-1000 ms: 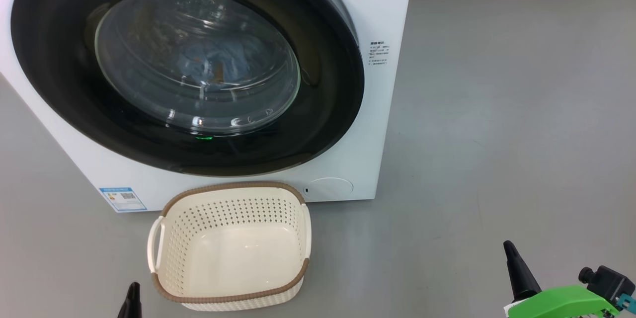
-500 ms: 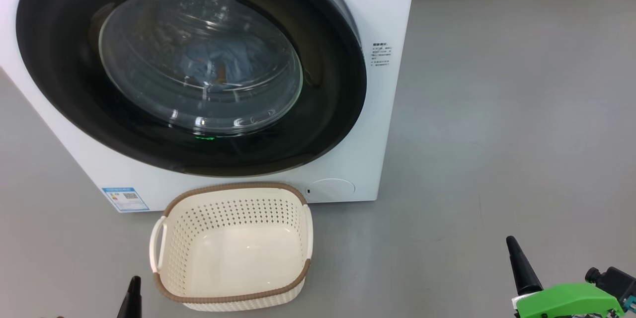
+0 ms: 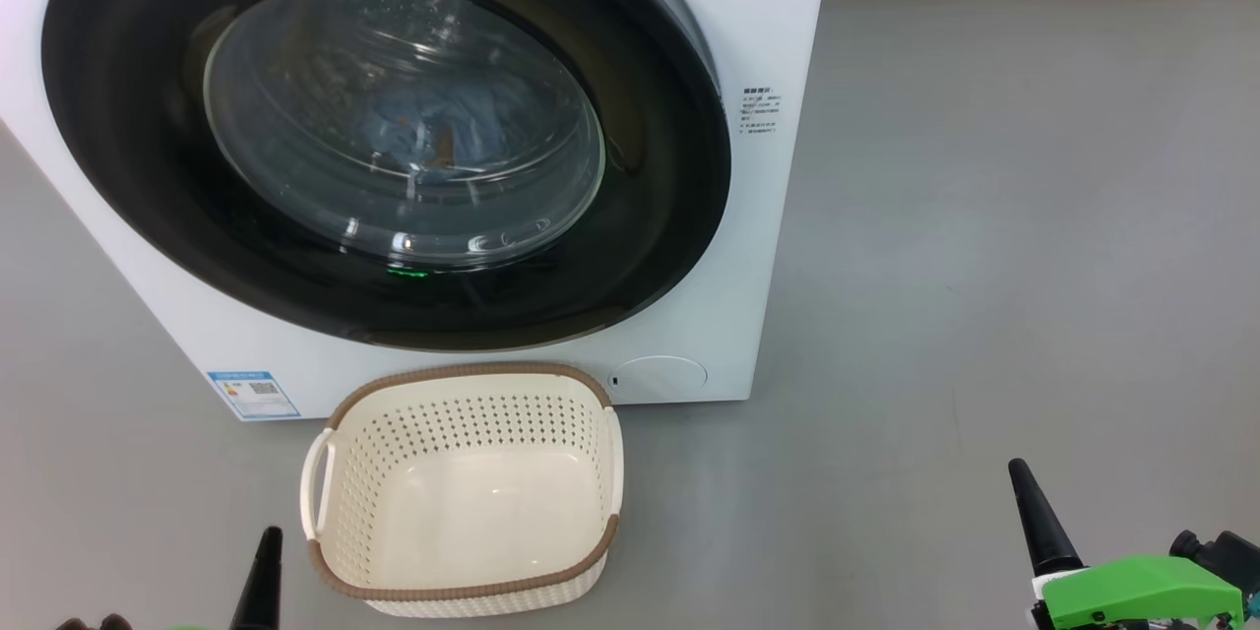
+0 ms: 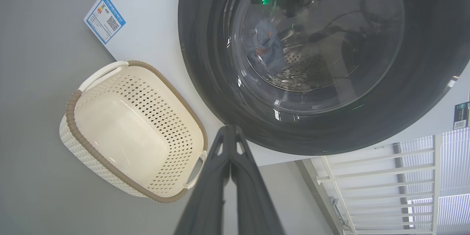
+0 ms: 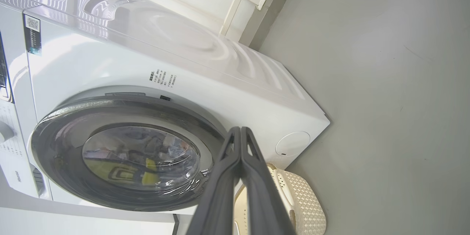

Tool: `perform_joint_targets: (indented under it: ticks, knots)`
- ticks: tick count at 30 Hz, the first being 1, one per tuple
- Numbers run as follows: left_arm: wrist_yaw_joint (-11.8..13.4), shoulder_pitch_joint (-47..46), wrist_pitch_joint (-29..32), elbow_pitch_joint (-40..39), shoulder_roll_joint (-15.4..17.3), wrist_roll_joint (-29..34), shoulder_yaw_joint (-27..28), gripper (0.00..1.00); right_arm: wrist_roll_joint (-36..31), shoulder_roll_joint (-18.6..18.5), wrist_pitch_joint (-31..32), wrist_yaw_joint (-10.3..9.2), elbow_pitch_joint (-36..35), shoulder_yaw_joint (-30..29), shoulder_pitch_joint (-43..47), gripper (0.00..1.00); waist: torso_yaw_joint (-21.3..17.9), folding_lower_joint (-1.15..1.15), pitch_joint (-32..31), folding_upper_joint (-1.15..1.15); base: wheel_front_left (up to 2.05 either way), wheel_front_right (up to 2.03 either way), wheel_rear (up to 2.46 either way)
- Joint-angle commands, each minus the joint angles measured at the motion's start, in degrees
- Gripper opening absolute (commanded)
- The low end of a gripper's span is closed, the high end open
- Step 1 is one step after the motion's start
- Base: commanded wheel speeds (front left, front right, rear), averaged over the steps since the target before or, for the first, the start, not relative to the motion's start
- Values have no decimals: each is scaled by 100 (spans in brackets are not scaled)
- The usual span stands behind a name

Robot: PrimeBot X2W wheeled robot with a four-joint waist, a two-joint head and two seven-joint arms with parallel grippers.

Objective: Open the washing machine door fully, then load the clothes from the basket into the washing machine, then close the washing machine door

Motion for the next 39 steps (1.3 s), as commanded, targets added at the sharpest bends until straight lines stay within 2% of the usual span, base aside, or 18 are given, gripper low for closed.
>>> perform_joint_targets:
  ticks: [1, 39]
  knots:
    - [4, -285, 40, -166, 60, -188, 168, 0, 188, -19, 49, 8, -196, 46, -231, 0, 5, 0, -4, 0, 0, 0, 0]
    - [23, -672, 680, -221, 14, -2499, 331, 0, 2320, 93, 693, 9, -588, -191, -295, 0, 100, 0, -74, 0, 0, 0, 0]
